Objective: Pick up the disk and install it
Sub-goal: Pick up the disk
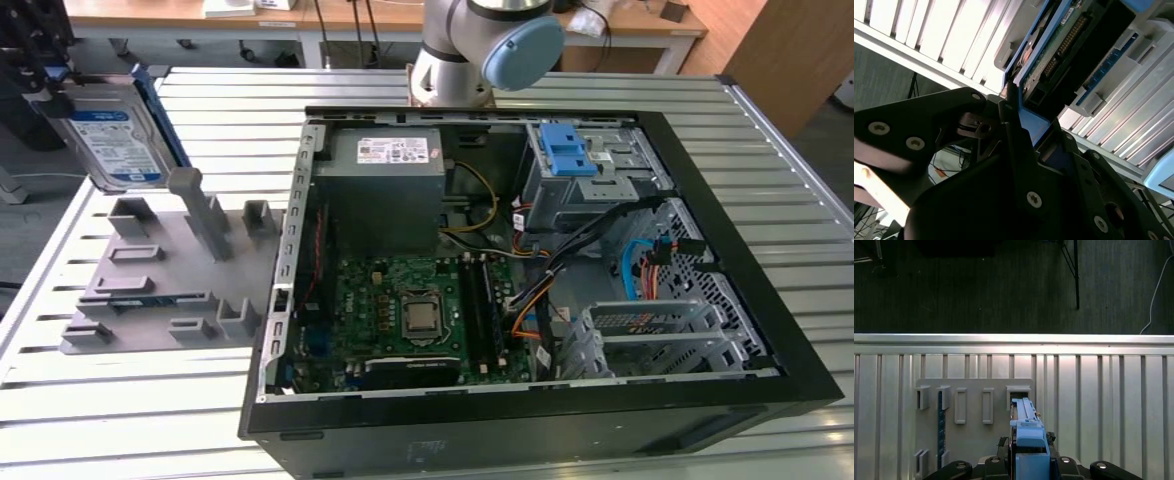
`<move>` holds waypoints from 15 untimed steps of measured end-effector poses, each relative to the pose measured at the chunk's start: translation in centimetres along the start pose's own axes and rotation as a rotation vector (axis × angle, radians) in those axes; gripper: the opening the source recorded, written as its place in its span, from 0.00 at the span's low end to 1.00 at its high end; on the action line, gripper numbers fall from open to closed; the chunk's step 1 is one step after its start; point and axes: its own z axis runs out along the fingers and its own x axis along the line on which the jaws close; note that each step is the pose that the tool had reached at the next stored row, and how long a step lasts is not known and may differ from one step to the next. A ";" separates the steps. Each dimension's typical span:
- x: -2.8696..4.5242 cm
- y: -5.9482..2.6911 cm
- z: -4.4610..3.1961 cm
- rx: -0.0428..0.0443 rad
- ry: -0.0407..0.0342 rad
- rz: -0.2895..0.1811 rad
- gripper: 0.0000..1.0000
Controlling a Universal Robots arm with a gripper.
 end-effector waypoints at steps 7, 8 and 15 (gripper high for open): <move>0.00 0.01 -0.42 0.0000 0.0000 0.000 0.36; -0.01 0.01 -0.48 -0.0001 0.0001 0.000 0.36; -0.01 0.02 -0.94 -0.0001 0.0001 0.000 0.36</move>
